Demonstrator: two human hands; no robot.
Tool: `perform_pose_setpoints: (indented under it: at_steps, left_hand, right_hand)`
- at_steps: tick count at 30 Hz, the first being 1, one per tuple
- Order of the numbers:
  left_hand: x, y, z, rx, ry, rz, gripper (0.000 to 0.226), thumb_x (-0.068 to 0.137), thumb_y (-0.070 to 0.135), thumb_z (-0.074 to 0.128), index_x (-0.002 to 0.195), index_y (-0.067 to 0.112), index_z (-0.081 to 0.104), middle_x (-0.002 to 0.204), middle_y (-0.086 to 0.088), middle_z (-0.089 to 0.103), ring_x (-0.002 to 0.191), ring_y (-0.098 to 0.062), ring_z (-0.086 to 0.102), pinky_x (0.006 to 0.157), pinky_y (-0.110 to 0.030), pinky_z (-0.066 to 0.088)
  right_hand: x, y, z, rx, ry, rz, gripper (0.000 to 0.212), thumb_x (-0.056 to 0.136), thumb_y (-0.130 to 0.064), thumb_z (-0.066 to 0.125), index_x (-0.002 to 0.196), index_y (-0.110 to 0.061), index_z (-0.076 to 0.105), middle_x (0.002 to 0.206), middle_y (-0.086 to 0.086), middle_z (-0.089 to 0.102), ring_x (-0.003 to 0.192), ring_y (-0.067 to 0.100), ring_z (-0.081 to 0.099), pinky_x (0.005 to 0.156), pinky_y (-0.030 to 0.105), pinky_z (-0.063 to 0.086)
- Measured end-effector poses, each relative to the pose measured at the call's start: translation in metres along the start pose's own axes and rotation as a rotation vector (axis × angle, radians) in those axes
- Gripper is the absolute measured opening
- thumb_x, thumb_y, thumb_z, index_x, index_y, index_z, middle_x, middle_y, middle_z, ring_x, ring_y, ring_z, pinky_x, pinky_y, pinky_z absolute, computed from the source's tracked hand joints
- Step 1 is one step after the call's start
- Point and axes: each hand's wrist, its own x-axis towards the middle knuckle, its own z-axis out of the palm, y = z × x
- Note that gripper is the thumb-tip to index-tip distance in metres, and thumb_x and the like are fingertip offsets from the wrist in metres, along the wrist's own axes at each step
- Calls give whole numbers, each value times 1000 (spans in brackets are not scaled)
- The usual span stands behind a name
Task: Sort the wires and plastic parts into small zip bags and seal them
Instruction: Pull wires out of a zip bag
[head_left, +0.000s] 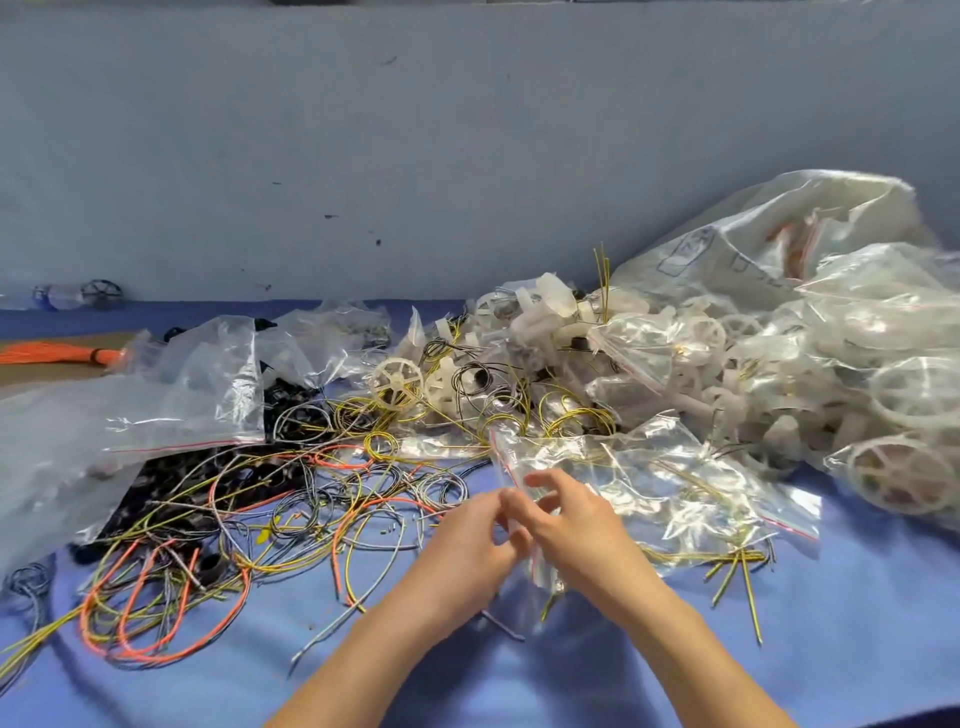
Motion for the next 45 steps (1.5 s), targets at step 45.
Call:
perform_pose_setpoints:
  at_steps: [45]
  left_hand:
    - [6,20,-92,325,291,197,23,99,27,49,113,23,68,102,3,64,101,-19,57,89,-37,45]
  right_hand:
    - [-12,-51,-10,-245,344,-540,50,99,-47,43,143,-24,46,142,-1,48,132,23,45,108,44,38]
